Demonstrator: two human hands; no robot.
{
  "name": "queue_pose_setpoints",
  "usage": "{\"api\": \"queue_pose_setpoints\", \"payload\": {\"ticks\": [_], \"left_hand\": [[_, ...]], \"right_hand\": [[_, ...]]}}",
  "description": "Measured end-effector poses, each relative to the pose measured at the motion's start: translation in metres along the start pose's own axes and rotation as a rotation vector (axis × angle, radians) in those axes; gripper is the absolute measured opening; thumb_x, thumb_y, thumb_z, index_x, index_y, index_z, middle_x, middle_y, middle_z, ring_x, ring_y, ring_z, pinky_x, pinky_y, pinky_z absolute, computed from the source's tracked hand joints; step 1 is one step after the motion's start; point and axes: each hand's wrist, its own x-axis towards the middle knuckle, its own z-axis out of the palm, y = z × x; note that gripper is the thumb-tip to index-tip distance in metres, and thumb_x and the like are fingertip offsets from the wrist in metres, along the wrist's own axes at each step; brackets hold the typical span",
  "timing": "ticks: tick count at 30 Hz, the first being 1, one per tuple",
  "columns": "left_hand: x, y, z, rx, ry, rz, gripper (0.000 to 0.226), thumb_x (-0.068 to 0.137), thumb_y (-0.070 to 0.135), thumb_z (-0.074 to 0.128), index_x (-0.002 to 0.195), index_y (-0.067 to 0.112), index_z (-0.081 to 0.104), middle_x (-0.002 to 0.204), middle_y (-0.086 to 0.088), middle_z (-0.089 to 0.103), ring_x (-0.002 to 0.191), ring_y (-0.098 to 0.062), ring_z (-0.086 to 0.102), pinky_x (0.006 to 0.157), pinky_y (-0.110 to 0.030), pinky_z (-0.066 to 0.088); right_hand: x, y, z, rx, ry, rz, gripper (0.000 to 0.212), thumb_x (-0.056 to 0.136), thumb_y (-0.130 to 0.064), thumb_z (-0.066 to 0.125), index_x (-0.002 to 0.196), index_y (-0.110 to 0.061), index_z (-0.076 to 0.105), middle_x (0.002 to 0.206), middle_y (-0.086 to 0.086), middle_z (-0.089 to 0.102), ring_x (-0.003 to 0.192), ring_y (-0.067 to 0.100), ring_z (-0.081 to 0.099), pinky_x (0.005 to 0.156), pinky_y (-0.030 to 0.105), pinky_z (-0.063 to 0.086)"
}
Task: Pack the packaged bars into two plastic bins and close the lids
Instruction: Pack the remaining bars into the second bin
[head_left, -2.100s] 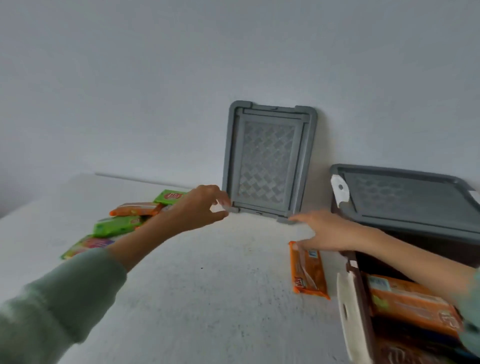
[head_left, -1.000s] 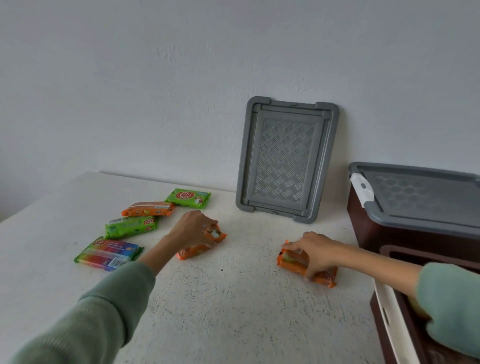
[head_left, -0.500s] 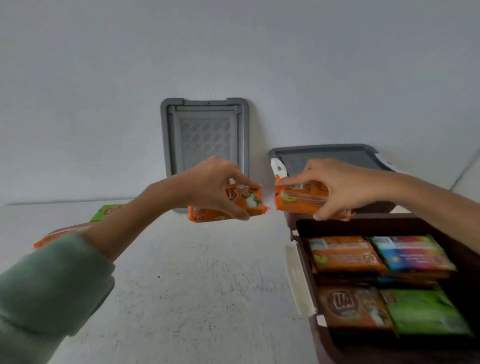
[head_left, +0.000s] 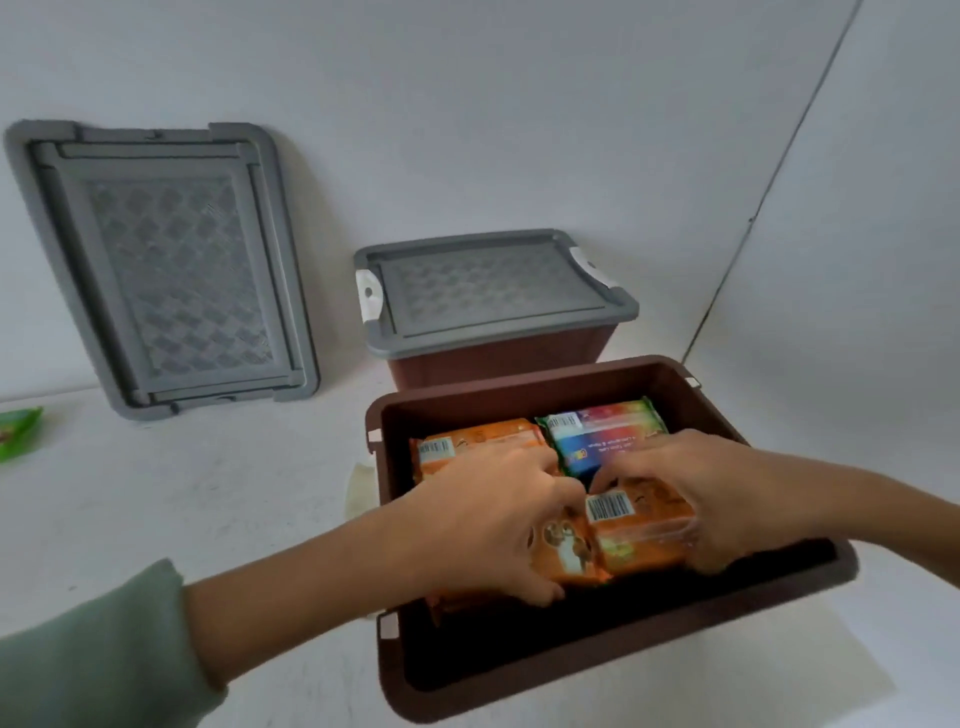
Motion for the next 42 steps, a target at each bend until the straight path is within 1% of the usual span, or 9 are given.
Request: {"api": "queue_pose_setpoints", "payload": {"ticks": [4, 9, 14, 23, 28, 30, 32, 36, 42], "left_hand": [[0.023, 0.007, 0.023, 0.172, -0.046, -0.022, 0.068, 0.083, 0.047, 0.060, 0.139, 0.022, 0.031, 0.136, -0.006, 0.036, 0.120, -0.021, 0.041, 0.090, -0.034, 0.045], [0.030, 0.010, 0.037, 0.372, -0.095, -0.010, 0.059, 0.087, 0.044, 0.056, 0.133, 0.012, 0.041, 0.136, -0.010, 0.036, 0.124, -0.025, 0.031, 0.089, -0.037, 0.043], [0.032, 0.009, 0.040, 0.289, -0.171, -0.017, 0.055, 0.091, 0.038, 0.053, 0.136, 0.010, 0.040, 0.134, -0.011, 0.039, 0.120, -0.024, 0.040, 0.093, -0.035, 0.043], [0.031, 0.004, 0.037, 0.220, -0.164, -0.012, 0.060, 0.087, 0.047, 0.054, 0.135, 0.013, 0.042, 0.132, -0.008, 0.043, 0.120, -0.022, 0.042, 0.088, -0.034, 0.045], [0.018, -0.006, 0.014, -0.022, 0.045, -0.046, 0.040, 0.090, 0.042, 0.052, 0.121, 0.018, 0.058, 0.120, 0.000, 0.056, 0.106, -0.016, 0.055, 0.081, -0.030, 0.048], [0.004, -0.017, -0.001, -0.069, 0.140, -0.109, 0.033, 0.092, 0.039, 0.051, 0.118, 0.022, 0.060, 0.115, 0.004, 0.058, 0.100, -0.011, 0.057, 0.073, -0.023, 0.042], [-0.015, -0.033, -0.017, -0.083, 0.223, -0.195, 0.031, 0.092, 0.039, 0.050, 0.115, 0.022, 0.063, 0.110, 0.005, 0.061, 0.094, -0.009, 0.058, 0.072, -0.023, 0.045], [-0.076, -0.077, -0.036, -0.019, 0.381, -0.394, 0.024, 0.091, 0.033, 0.055, 0.109, 0.021, 0.065, 0.107, 0.005, 0.065, 0.091, -0.009, 0.060, 0.076, -0.029, 0.052], [-0.207, -0.144, -0.040, 0.013, 0.458, -0.771, 0.024, 0.087, 0.031, 0.060, 0.110, 0.025, 0.066, 0.110, 0.005, 0.065, 0.092, -0.008, 0.059, 0.079, -0.028, 0.049]], "right_hand": [[0.006, 0.012, 0.024, -0.112, 0.132, -0.003, 0.061, 0.085, -0.028, 0.064, 0.138, -0.036, 0.034, 0.144, -0.016, 0.030, 0.134, 0.005, 0.028, 0.112, 0.021, 0.027], [0.016, 0.025, 0.036, -0.181, 0.131, -0.036, 0.059, 0.087, -0.027, 0.061, 0.140, -0.031, 0.035, 0.141, -0.011, 0.034, 0.130, 0.008, 0.034, 0.108, 0.021, 0.033], [0.019, 0.022, 0.043, -0.215, 0.133, -0.082, 0.063, 0.089, -0.026, 0.058, 0.145, -0.030, 0.028, 0.143, -0.009, 0.031, 0.132, 0.010, 0.032, 0.109, 0.023, 0.033], [0.027, 0.016, 0.037, -0.189, 0.152, -0.106, 0.057, 0.089, -0.033, 0.058, 0.141, -0.032, 0.035, 0.139, -0.011, 0.040, 0.127, 0.008, 0.040, 0.106, 0.022, 0.036], [0.025, 0.005, 0.015, -0.100, 0.277, -0.104, 0.042, 0.088, -0.042, 0.056, 0.130, -0.040, 0.048, 0.129, -0.020, 0.052, 0.116, -0.003, 0.048, 0.099, 0.014, 0.039], [0.026, -0.005, -0.002, -0.089, 0.355, -0.108, 0.039, 0.087, -0.042, 0.057, 0.125, -0.041, 0.052, 0.116, -0.021, 0.055, 0.104, -0.005, 0.051, 0.090, 0.011, 0.042], [0.033, -0.020, -0.020, -0.083, 0.424, -0.129, 0.039, 0.085, -0.041, 0.059, 0.124, -0.042, 0.052, 0.108, -0.023, 0.053, 0.098, -0.007, 0.049, 0.086, 0.013, 0.042], [0.070, -0.069, -0.053, -0.015, 0.559, -0.261, 0.044, 0.081, -0.035, 0.067, 0.123, -0.037, 0.056, 0.106, -0.024, 0.053, 0.098, -0.005, 0.050, 0.088, 0.016, 0.041], [0.165, -0.181, -0.090, -0.024, 0.601, -0.508, 0.045, 0.083, -0.033, 0.066, 0.127, -0.027, 0.056, 0.114, -0.002, 0.060, 0.103, 0.011, 0.055, 0.088, 0.030, 0.046]]}}
